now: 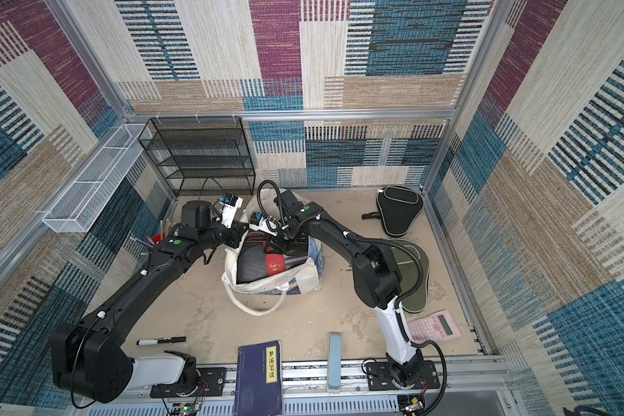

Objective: Remove the ping pong set from the canvas bag
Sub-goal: Pick up the ping pong set from the canvas bag.

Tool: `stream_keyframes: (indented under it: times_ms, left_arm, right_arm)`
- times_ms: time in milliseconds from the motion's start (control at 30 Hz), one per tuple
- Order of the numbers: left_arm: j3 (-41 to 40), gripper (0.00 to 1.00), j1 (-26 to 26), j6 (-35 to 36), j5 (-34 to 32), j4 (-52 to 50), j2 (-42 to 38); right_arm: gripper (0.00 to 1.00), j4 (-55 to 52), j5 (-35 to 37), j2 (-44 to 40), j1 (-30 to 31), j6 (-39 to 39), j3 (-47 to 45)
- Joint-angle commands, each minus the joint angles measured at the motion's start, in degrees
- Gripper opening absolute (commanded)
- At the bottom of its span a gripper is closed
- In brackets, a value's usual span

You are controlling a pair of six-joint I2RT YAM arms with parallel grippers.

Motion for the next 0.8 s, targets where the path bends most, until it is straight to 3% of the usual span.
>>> stream_keyframes:
  times_ms: [0, 33, 433, 767]
  left_arm:
    - [0.6, 0.0, 0.1, 0.9, 2.56, 2.94, 0.04]
    - [0.71, 0.0, 0.05, 0.97, 2.31, 2.74, -0.06]
    - [8.69, 0.0, 0.14, 0.92, -8.73, -10.67, -0.31]
    - [9.24, 0.0, 0.21, 0.31, -9.11, -12.89, 0.19]
  right_arm:
    - [0.07, -2.89, -1.06, -1.23, 0.29, 0.14, -0.74]
    - [0.0, -2.85, -0.65, -1.92, 0.3, 0.25, -0.98]
    - [0.0, -2.7, 5.23, -10.81, 0.21, -0.07, 1.07]
    - [0.0, 5.6, 21.84, -16.72, 0.33, 1.02, -0.3]
